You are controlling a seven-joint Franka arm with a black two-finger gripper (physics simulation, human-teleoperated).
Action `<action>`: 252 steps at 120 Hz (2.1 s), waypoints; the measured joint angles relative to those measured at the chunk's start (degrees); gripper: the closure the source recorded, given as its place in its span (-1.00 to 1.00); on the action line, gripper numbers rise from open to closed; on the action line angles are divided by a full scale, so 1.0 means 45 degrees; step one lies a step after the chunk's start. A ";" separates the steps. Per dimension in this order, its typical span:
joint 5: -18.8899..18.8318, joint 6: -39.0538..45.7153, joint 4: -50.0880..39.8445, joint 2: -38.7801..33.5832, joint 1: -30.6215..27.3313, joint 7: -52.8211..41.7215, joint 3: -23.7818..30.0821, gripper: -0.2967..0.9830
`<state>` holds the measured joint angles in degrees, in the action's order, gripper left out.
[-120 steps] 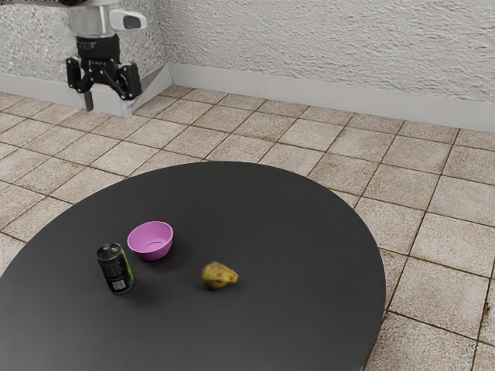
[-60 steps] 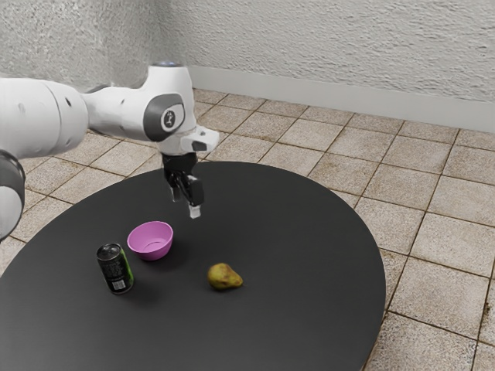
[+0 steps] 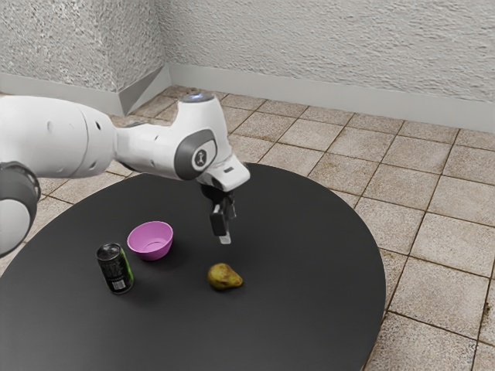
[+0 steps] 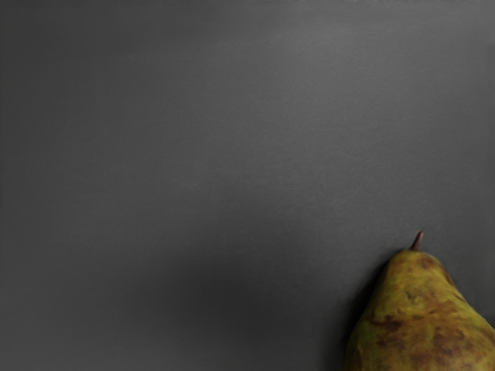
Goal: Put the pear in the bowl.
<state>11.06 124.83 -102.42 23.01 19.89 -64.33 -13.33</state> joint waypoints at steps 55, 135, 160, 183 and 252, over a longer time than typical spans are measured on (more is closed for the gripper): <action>0.1324 0.1616 -0.1856 -0.0394 0.0093 -0.3495 -0.0030 -0.54; 0.2071 0.0604 -0.2415 -0.0217 0.0815 -0.3933 -0.0027 -0.54; 0.2066 0.0590 -0.2615 -0.0245 0.0795 -0.3994 -0.0223 -0.54; 0.2069 0.0598 -0.2670 -0.0220 0.0795 -0.4040 -0.0451 -0.54; 0.2084 0.1004 -0.2733 0.0134 0.0795 -0.4110 -0.0513 -0.54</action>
<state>20.44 129.35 -114.71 23.61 23.47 -82.83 -15.64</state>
